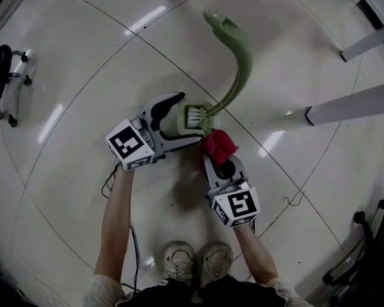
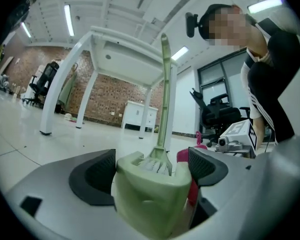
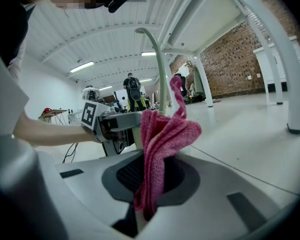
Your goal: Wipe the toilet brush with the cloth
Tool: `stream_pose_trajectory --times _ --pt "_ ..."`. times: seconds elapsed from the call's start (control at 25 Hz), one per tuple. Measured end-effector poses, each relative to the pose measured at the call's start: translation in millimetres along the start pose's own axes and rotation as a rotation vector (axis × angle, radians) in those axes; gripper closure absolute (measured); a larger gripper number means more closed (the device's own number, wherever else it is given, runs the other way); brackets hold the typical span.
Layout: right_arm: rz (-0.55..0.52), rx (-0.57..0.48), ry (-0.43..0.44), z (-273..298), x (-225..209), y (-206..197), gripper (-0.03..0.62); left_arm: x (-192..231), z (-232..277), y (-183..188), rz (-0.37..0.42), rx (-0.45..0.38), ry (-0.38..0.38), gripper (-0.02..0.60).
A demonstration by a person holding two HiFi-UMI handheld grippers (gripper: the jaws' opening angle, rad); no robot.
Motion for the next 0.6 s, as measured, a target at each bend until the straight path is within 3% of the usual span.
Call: stream_pose_trajectory --times 0.44,0.6 --pt "-0.033 0.005 -0.046 2 -17 4 0.562 -17 -12 -3 -0.010 0.021 0.007 0.153" --pt "-0.098 0.020 -0.075 -3 -27 7 0.562 -38 -22 -5 -0.023 0.030 0.006 0.153"
Point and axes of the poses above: the fingertips, and each gripper's own axes: z forward along the fingers, x to its left, y out of its top, the point moved 4 cm from there along -z, backward along the fingers, and after that the axes turned 1 degree about -x, right-handed, at the moved point
